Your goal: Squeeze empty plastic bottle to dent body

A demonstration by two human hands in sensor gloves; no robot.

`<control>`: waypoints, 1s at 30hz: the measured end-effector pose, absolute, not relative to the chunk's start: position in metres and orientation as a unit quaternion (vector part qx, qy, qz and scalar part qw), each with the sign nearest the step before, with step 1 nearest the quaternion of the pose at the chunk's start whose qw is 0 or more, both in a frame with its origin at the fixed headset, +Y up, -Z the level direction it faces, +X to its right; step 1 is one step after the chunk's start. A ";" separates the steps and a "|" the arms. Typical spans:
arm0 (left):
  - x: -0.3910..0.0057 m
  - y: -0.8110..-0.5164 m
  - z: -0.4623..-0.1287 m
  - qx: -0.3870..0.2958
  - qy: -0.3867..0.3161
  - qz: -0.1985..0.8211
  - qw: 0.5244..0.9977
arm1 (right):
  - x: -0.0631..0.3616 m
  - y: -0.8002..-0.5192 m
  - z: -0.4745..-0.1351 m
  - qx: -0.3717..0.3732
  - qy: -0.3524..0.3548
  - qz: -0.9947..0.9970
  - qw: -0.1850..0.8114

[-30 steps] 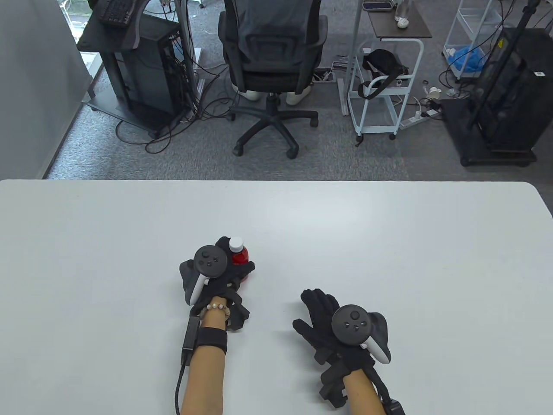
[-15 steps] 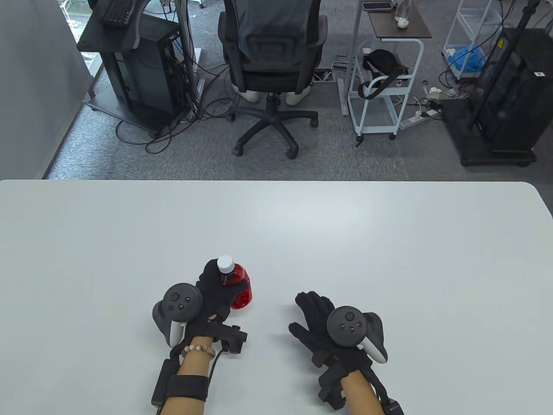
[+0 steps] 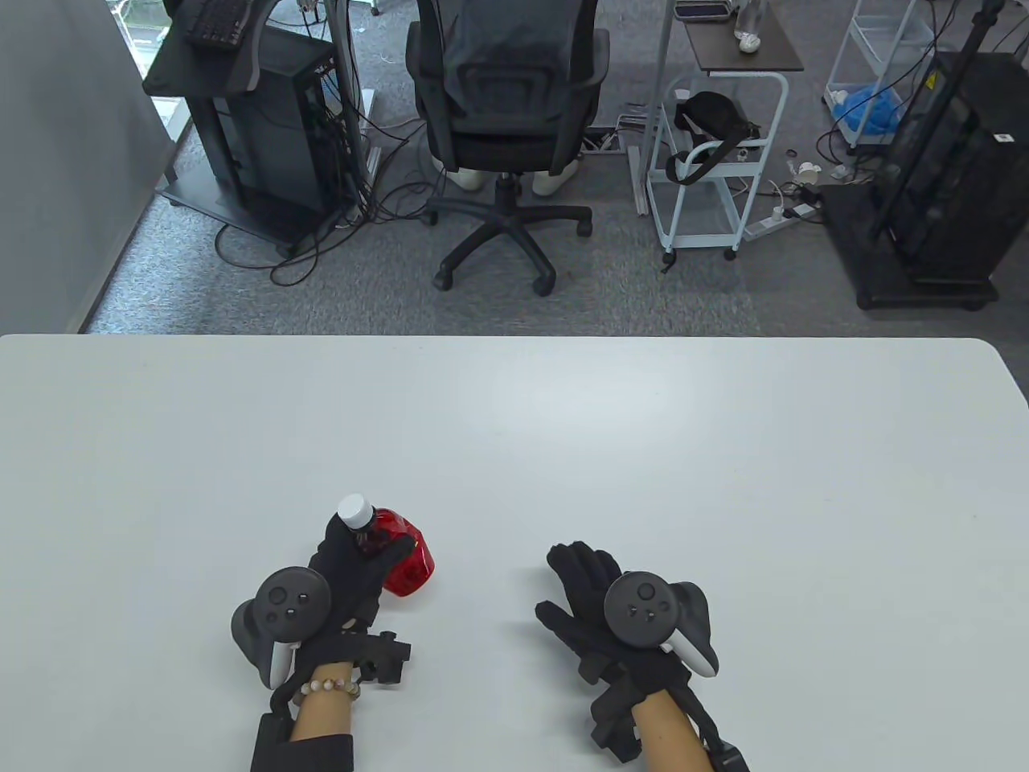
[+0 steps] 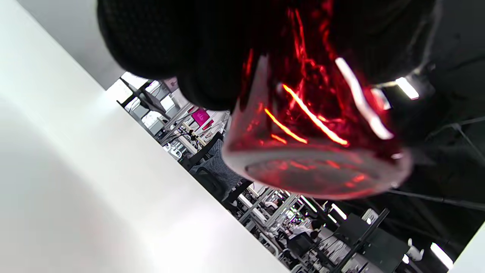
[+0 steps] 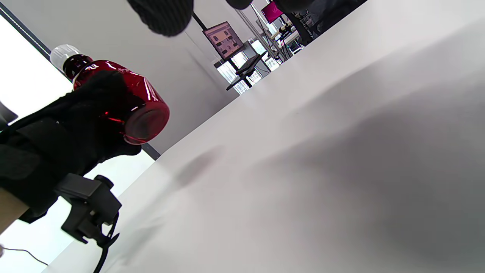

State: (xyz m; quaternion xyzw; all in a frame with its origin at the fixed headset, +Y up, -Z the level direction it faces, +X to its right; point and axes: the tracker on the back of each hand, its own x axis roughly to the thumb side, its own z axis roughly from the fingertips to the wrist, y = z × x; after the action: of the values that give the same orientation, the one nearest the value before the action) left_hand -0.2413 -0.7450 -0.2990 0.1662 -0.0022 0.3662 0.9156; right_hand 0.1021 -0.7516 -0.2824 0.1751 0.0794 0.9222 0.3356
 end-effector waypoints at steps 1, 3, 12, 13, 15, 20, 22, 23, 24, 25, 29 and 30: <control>-0.238 -0.745 -0.300 0.160 -0.008 0.362 0.918 | 0.102 -0.752 -0.282 0.175 0.080 0.922 0.336; -0.234 -0.745 -0.301 0.154 -0.012 0.359 0.920 | 0.102 -0.752 -0.283 0.175 0.080 0.921 0.338; -0.230 -0.748 -0.303 0.116 -0.002 0.373 0.920 | 0.102 -0.752 -0.283 0.176 0.082 0.921 0.338; -0.229 -0.749 -0.304 0.112 -0.001 0.373 0.921 | 0.102 -0.752 -0.283 0.176 0.083 0.921 0.338; -0.228 -0.751 -0.305 0.108 -0.001 0.364 0.925 | 0.102 -0.752 -0.282 0.176 0.083 0.921 0.337; -0.228 -0.751 -0.307 0.099 -0.001 0.356 0.929 | 0.103 -0.752 -0.283 0.175 0.083 0.921 0.339; -0.227 -0.752 -0.309 0.090 0.001 0.354 0.931 | 0.103 -0.752 -0.283 0.174 0.085 0.921 0.338; -0.226 -0.753 -0.311 0.087 0.002 0.341 0.936 | 0.103 -0.751 -0.283 0.173 0.085 0.921 0.338; -0.226 -0.753 -0.312 0.084 0.002 0.330 0.940 | 0.103 -0.751 -0.283 0.173 0.085 0.921 0.338; -0.225 -0.754 -0.313 0.081 0.004 0.313 0.946 | 0.103 -0.751 -0.283 0.173 0.086 0.921 0.339; -0.224 -0.755 -0.316 0.066 0.020 0.275 0.959 | 0.103 -0.751 -0.283 0.173 0.085 0.920 0.342; -0.225 -0.756 -0.316 0.062 0.023 0.265 0.962 | 0.103 -0.751 -0.283 0.173 0.086 0.920 0.342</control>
State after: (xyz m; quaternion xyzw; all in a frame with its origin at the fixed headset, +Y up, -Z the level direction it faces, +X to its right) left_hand -0.2248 -0.7558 -0.3159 0.0625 0.0232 0.2651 0.9619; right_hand 0.1029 -0.7511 -0.2831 0.1730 0.0862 0.9198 0.3416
